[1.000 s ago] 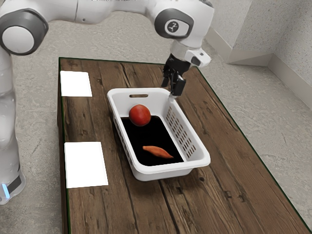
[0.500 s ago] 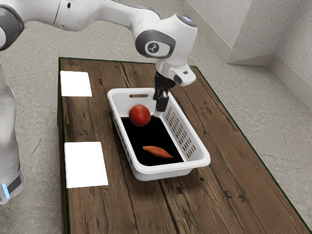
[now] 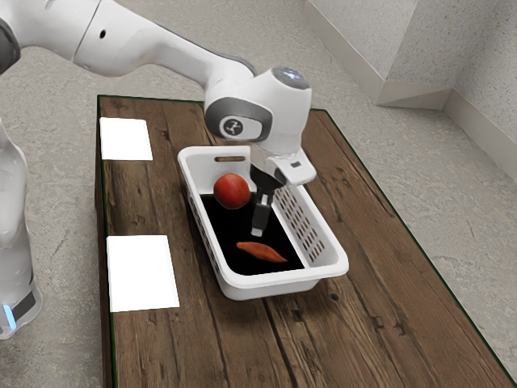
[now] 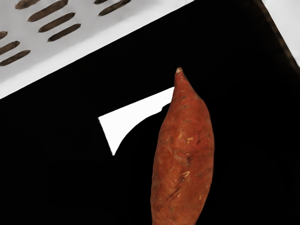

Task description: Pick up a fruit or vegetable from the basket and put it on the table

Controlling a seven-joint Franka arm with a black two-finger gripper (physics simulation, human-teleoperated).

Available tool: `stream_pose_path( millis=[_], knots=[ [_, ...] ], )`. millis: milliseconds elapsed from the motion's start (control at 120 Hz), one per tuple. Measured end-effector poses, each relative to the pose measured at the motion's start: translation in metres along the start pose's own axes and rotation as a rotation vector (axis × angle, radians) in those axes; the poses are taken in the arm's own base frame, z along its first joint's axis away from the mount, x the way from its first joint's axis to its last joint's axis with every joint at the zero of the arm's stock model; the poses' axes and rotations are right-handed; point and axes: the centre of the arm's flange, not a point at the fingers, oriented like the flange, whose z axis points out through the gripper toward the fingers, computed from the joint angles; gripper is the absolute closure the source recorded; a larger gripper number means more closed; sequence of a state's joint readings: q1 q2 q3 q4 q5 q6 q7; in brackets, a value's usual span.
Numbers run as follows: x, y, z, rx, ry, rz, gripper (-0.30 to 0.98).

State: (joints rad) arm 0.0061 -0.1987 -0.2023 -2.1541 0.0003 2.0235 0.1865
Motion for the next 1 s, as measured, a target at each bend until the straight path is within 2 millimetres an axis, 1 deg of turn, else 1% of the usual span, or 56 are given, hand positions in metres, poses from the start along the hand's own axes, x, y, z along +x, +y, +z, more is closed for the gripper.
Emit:
stream_pose_path(
  millis=[67,175,242,408,550,658,758,892,942,1000],
  knots=[
    [0.001,0.007,0.006,-0.006,0.018,0.012,0.01],
    [0.003,0.01,0.01,-0.012,0.05,0.014,0.01],
    [0.001,0.01,0.021,-0.015,0.053,0.015,0.01],
    [0.004,0.018,0.035,-0.016,0.086,0.032,0.01],
    [-0.004,0.02,0.056,-0.024,0.083,0.03,0.01],
    [-0.006,0.021,0.06,-0.03,0.08,0.027,0.03],
    [-0.006,0.023,0.062,-0.033,0.079,0.031,0.14],
    [-0.006,0.022,0.064,-0.035,0.077,0.027,0.36],
    [-0.005,0.02,0.068,-0.038,0.07,0.022,0.44],
    [-0.005,0.019,0.07,-0.039,0.067,0.017,0.48]
  ],
)
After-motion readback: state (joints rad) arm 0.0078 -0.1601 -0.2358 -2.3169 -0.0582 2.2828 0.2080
